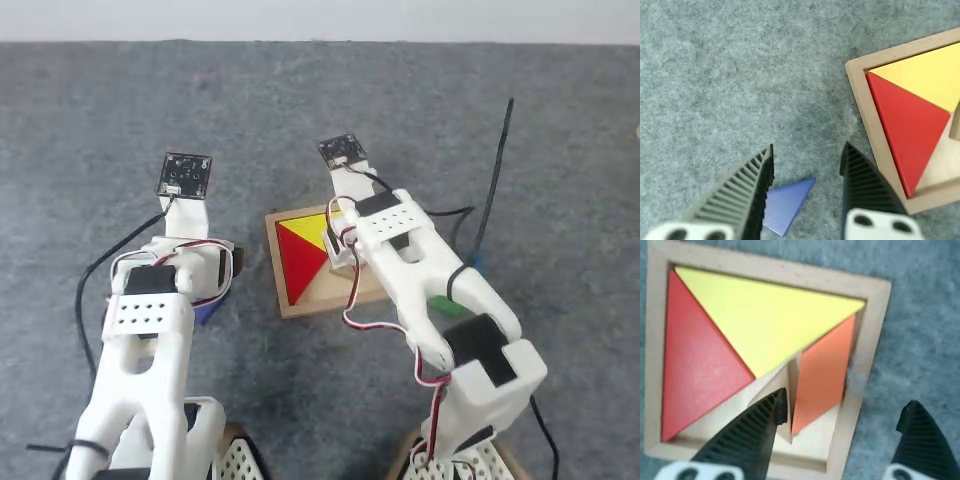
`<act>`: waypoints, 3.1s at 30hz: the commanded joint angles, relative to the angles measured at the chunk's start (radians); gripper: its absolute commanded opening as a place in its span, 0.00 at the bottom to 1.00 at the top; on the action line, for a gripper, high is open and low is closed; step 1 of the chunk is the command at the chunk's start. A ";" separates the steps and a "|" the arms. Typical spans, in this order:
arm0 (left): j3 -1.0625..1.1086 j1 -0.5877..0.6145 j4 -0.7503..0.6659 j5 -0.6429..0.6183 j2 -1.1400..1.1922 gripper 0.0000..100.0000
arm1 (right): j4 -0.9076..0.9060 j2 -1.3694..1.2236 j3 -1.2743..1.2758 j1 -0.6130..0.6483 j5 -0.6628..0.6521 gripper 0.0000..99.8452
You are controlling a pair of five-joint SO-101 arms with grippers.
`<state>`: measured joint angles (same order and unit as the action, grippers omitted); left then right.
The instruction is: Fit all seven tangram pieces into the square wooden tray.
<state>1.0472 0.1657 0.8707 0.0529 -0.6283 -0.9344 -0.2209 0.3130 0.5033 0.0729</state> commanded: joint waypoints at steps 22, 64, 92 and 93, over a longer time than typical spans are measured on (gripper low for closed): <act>-0.016 -0.002 0.008 0.000 -0.012 0.22 | 0.002 -0.114 -0.207 -0.117 -0.008 0.35; -0.062 -0.002 0.080 -0.002 -0.006 0.22 | -0.091 0.694 0.703 -0.292 -1.066 0.35; -0.059 0.003 0.080 -0.002 -0.011 0.22 | -0.016 0.463 0.549 -0.337 -0.987 0.03; -0.059 0.003 0.080 -0.002 -0.011 0.22 | -0.031 0.456 0.546 -0.309 -0.977 0.04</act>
<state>1.0104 0.1657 0.9459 0.0529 -0.6283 -0.9329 0.2394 0.9145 0.1320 -0.9505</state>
